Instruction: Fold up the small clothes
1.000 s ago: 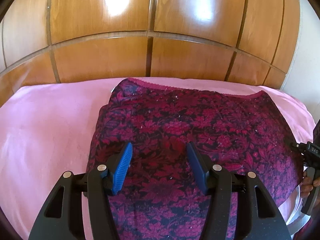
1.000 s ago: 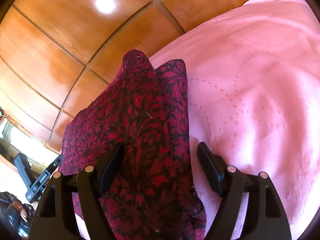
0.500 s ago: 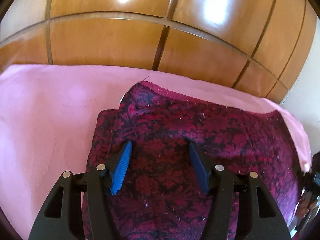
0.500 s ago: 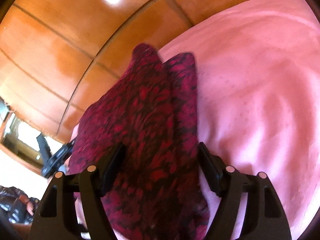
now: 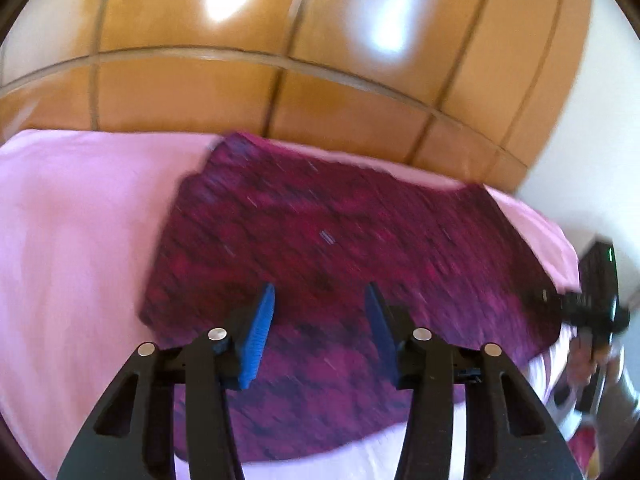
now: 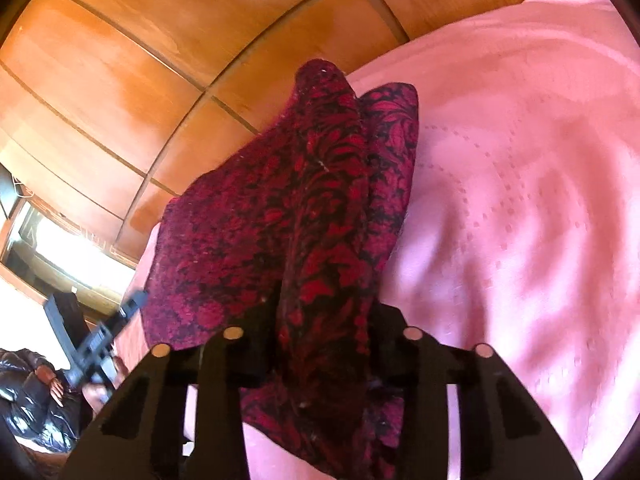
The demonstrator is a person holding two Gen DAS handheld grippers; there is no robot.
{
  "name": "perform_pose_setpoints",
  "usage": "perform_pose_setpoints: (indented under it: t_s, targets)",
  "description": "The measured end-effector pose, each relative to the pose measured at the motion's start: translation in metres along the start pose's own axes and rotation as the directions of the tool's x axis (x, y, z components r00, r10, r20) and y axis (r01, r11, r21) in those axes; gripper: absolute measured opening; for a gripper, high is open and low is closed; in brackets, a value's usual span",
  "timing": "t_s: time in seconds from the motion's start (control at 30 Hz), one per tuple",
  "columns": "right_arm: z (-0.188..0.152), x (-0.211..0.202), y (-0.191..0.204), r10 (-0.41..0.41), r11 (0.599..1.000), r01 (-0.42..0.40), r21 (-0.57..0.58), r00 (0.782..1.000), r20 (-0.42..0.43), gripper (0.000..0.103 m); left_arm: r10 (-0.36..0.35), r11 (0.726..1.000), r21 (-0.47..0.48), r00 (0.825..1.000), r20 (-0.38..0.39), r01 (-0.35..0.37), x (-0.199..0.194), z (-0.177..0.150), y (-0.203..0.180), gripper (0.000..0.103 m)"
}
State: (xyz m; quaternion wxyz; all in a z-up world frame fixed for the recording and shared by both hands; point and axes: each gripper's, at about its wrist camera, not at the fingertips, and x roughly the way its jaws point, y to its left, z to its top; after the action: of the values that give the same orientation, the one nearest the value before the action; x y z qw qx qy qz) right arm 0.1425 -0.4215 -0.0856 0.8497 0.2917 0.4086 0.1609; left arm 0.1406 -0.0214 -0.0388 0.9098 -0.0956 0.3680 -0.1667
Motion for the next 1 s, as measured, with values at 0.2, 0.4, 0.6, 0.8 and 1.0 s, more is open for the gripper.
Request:
perform_pose_setpoints:
  t_s: [0.2, 0.4, 0.6, 0.8, 1.0]
  targets:
    - [0.001, -0.021, 0.042, 0.067, 0.998, -0.066, -0.008, 0.996, 0.061, 0.029, -0.062, 0.996, -0.076, 0.995, -0.073, 0.056, 0.023, -0.006, 0.011, 0.044]
    - [0.008, -0.019, 0.116, 0.175, 0.982, -0.165, -0.096, 0.979, 0.102, 0.027, -0.103, 0.992, -0.082, 0.99, -0.093, 0.096, 0.027, 0.003, 0.02, 0.04]
    - [0.019, 0.038, 0.212, 0.231, 0.956, -0.215, -0.2, 0.971, 0.062, 0.026, -0.198, 0.968, -0.168, 0.979, -0.057, 0.186, 0.02, 0.007, 0.047, 0.04]
    - [-0.007, 0.12, 0.267, 0.162, 0.933, -0.17, -0.319, 0.986, -0.051, 0.026, -0.278, 0.908, -0.305, 0.958, 0.077, 0.288, -0.03, 0.001, 0.108, 0.038]
    - [-0.061, 0.169, 0.29, 0.025, 0.852, -0.045, -0.521, 0.999, -0.046, 0.027, -0.315, 0.873, -0.336, 0.934, 0.167, 0.355, -0.068, 0.015, 0.157, 0.038]
